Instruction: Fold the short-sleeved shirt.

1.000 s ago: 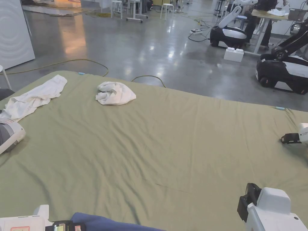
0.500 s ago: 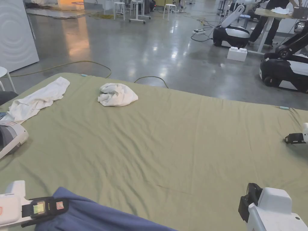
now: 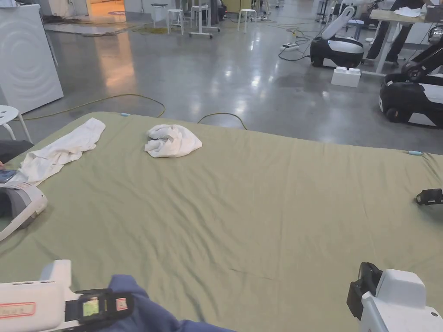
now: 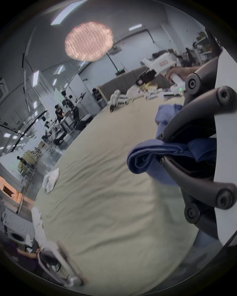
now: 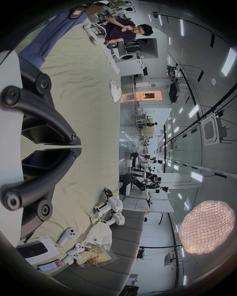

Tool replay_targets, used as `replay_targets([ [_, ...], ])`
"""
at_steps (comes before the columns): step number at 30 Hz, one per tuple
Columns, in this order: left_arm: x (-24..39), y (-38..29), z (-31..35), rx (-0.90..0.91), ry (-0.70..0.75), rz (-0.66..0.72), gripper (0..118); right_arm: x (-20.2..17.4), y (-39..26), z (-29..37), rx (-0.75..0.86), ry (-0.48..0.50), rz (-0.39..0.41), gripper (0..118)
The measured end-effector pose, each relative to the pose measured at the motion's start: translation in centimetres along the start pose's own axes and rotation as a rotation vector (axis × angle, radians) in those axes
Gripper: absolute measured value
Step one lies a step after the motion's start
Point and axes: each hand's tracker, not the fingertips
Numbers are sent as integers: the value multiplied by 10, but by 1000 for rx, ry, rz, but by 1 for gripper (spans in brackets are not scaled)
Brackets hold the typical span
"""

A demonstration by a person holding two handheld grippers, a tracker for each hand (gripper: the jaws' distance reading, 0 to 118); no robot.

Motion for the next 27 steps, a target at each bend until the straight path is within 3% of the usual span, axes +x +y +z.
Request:
replay_targets([
  [8, 49, -34, -88, -136, -25, -89, 7, 13, -7, 6, -12, -20, -9, 2],
  [18, 69, -100, -212, -279, 198, -145, 9, 32, -14, 11, -35, -59, -21, 2],
  [21, 72, -110, -222, -289, 243, -168, 27, 35, -15, 12, -39, -67, -23, 2],
  [24, 77, -111, -217, -271, 217, -156, 59, 37, -16, 12, -42, -69, -23, 2],
  [27, 87, -103, -199, -243, 189, -184, 63, 37, -16, 13, -45, -68, -21, 2],
])
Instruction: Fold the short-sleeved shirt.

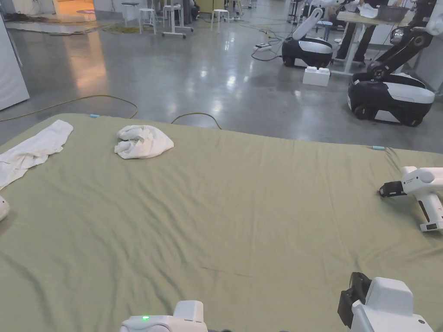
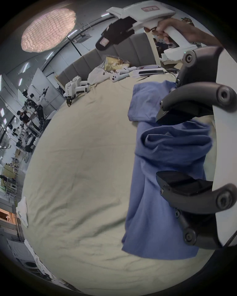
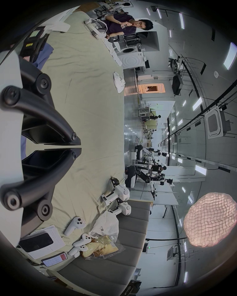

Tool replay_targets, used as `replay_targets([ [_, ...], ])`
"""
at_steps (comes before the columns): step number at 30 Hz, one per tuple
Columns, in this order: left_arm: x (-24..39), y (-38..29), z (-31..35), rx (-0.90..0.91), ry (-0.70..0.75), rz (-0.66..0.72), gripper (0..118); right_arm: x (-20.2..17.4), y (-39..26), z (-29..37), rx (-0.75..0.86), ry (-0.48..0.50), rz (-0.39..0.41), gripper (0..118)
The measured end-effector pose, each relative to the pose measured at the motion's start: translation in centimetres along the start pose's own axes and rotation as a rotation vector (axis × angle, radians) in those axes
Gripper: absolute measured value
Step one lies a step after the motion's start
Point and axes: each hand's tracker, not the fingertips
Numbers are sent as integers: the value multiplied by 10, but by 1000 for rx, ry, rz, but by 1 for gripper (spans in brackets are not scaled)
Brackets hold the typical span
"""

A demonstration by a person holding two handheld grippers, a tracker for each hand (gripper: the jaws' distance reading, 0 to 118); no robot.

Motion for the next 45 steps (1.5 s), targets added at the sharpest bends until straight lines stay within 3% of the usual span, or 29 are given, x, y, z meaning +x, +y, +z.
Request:
replay_targets([
  [3, -2, 9, 27, 57, -40, -5, 59, 0, 1, 1, 2, 2, 0, 2],
  [6, -5, 14, 38, 87, -41, -23, 16, -1, 1, 3, 4, 4, -2, 2],
  [7, -6, 15, 37, 92, -27, -31, 7, -1, 1, 3, 3, 5, -1, 2],
  [12, -16, 6, 3, -30, 56, -53, 1, -2, -2, 3, -6, 9, -3, 2],
  [16, -14, -6, -23, -109, -68, -30, 1, -2, -4, 3, -17, 9, 1, 2],
  [22, -10, -16, -49, -19, -126, -37, 1, 1, -8, 1, -29, 4, 1, 2],
  [25, -13, -18, -57, -1, -154, 30, 1, 1, -8, 1, -33, 1, 3, 2],
  [31, -19, -9, -24, 17, -165, -3, 2, -1, -5, 1, -29, 9, 10, 2],
  [33, -34, -1, 0, 78, -169, -7, 6, -1, -4, 1, -20, 17, 12, 2],
  [40, -129, 15, 72, 222, -7, 16, 74, -8, 2, 6, 58, 33, 3, 2],
  [45, -195, 10, 78, 138, -123, 129, 81, -11, 8, 11, 123, 32, -4, 2],
])
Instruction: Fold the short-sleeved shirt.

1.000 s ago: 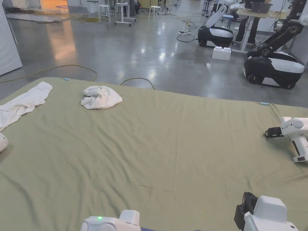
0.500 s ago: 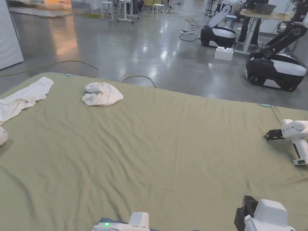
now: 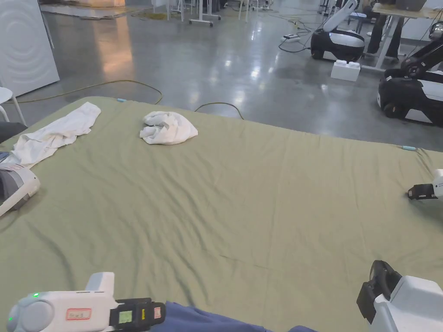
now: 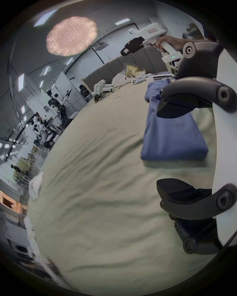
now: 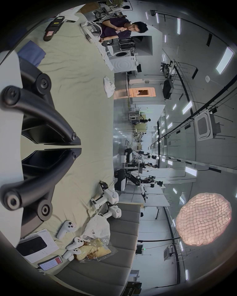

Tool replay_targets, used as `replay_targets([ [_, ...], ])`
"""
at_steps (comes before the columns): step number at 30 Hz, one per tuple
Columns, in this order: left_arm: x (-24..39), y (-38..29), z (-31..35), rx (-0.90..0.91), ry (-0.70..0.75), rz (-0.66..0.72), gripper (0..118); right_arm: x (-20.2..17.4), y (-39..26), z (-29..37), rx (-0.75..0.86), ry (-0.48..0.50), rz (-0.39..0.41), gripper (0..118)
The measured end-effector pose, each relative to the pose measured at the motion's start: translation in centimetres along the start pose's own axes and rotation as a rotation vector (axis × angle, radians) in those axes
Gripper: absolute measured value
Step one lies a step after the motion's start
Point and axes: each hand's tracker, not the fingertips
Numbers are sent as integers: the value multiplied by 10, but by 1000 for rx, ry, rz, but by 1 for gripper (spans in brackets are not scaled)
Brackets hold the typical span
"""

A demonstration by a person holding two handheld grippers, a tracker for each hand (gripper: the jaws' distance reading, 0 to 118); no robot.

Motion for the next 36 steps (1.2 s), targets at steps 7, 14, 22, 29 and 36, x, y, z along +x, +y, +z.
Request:
replay_targets([
  [7, -37, -15, -33, -78, -230, 129, 81, -5, 9, 4, 35, 15, 14, 2],
  [14, -32, -16, -71, -126, -270, 184, 21, -5, 7, 9, 26, 5, 17, 2],
  [22, -9, -14, -44, -32, -225, 71, 7, 5, 7, 11, 20, -20, 26, 2],
  [29, 24, 16, 21, 65, -132, 22, 6, 10, 4, 8, 3, -27, 25, 2],
  [36, 79, 33, 76, 96, 189, -131, 6, 7, 2, 3, -1, -14, 15, 2],
])
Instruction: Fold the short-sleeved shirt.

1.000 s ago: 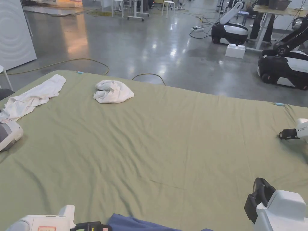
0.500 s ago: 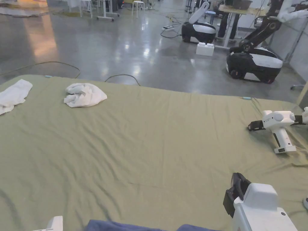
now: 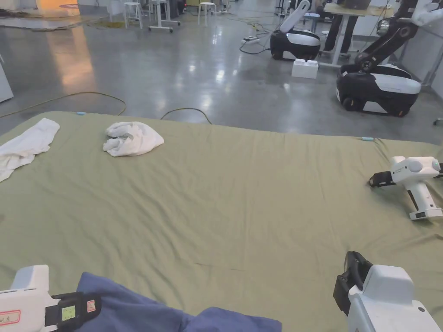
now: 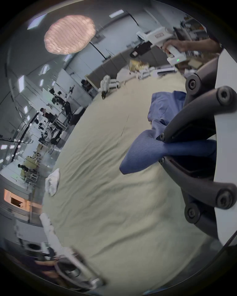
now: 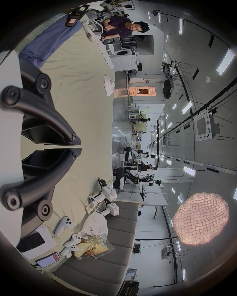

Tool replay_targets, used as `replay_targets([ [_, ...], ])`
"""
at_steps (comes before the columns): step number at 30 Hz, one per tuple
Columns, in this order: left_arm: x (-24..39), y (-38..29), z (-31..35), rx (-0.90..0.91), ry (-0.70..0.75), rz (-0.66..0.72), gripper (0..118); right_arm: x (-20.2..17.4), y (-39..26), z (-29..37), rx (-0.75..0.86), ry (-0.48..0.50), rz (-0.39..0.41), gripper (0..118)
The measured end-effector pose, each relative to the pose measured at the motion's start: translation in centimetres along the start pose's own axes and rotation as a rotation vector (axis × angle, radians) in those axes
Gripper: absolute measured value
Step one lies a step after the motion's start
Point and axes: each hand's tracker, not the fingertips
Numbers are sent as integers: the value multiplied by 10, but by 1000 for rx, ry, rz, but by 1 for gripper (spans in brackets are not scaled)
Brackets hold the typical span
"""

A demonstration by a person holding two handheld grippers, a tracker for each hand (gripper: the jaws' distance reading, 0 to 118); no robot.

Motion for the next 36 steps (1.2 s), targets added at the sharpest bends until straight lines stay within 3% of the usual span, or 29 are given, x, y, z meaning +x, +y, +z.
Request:
replay_targets([
  [3, 31, 0, 3, -16, 64, -90, 6, -3, -1, -2, -4, 10, -7, 2],
  [5, 53, -3, 2, -21, 58, -79, 6, -4, -1, -2, -5, 16, -9, 2],
  [14, 133, -23, -25, -81, -100, -191, 7, -2, -6, 1, -17, 17, -1, 2],
  [27, 215, -104, -155, -264, -34, -302, 9, 15, -14, 9, -45, -26, -21, 2],
  [30, 219, -112, -164, -267, -28, -293, 19, 19, -14, 10, -49, -35, -24, 2],
  [32, 216, -112, -162, -262, -44, -267, 39, 21, -15, 10, -52, -38, -25, 2],
  [34, 209, -107, -152, -250, -119, -229, 68, 21, -15, 11, -57, -37, -25, 2],
  [36, 204, -99, -140, -244, -175, -207, 71, 22, -16, 11, -58, -37, -26, 2],
])
